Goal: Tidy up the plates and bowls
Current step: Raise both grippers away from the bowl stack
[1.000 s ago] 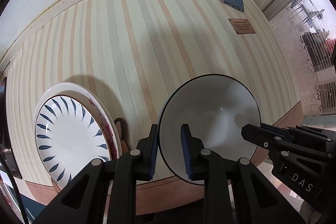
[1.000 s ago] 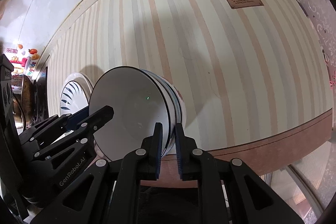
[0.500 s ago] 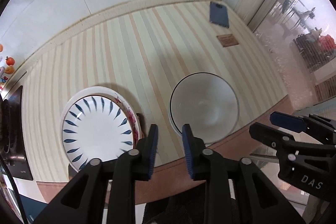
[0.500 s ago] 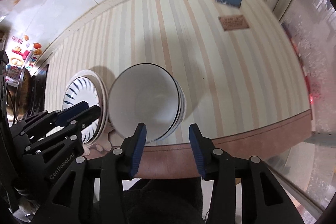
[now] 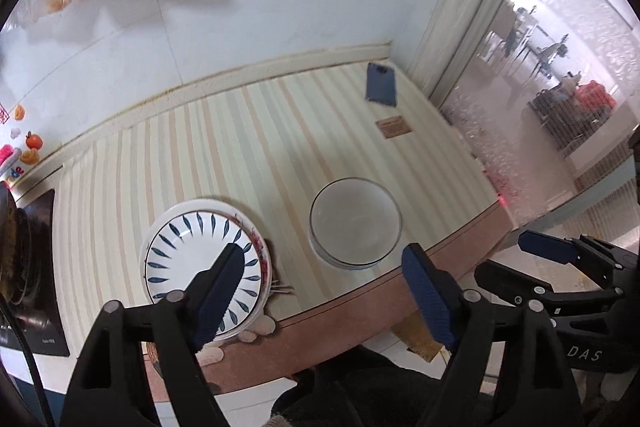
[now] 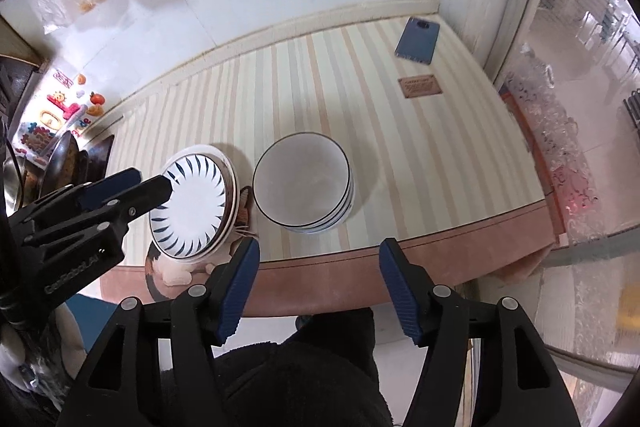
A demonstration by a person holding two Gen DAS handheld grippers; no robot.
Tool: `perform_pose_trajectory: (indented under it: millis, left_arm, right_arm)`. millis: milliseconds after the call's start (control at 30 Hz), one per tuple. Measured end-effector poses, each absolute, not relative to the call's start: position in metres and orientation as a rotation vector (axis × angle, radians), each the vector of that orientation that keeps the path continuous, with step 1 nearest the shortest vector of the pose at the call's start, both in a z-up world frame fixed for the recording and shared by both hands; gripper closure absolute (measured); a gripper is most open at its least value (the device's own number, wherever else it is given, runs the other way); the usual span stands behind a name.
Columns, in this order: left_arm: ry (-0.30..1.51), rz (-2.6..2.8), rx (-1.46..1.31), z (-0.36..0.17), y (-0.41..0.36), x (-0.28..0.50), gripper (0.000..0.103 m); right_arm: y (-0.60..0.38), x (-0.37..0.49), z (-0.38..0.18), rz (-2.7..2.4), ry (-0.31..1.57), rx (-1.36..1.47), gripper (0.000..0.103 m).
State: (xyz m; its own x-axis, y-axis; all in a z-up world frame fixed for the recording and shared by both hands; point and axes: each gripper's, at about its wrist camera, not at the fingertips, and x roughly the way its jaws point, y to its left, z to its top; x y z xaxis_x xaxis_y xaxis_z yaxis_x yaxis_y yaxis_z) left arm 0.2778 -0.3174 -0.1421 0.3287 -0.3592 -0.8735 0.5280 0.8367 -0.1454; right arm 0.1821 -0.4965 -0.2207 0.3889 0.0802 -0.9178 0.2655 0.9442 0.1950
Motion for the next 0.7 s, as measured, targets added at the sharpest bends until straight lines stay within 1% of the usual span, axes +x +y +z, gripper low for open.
perform_pose_trajectory:
  millis: [67,133,200,500,600,700]
  left_arm:
    - [1.080,-0.598,0.175,-0.136,-0.317,0.275,0.022]
    - [1.077,-0.611,0.164,-0.131,-0.316,0.273,0.022]
    - [1.078,-0.627,0.156,-0.127,-0.316,0.273,0.022]
    - [1.083,-0.639,0.133,-0.126,-0.320,0.281,0.022]
    - [1.109,-0.637,0.130,-0.135,-0.323,0.289,0.022]
    - [1.172,-0.648,0.102,-0.156,-0.328,0.303,0.022]
  right_arm:
    - [-0.497,0.174,-0.210,-0.130,1.152,0.344,0.024]
    - [-0.499,0.166,-0.200,-0.142,1.130,0.355,0.023]
    - [-0.500,0.162,-0.190,-0.159,1.116,0.350,0.019]
    - [-0.497,0.150,-0.152,-0.177,1.057,0.322,0.016]
    - [-0.502,0.154,-0.150,-0.178,1.050,0.328,0.015]
    - [-0.508,0.163,-0.158,-0.180,1.064,0.340,0.014]
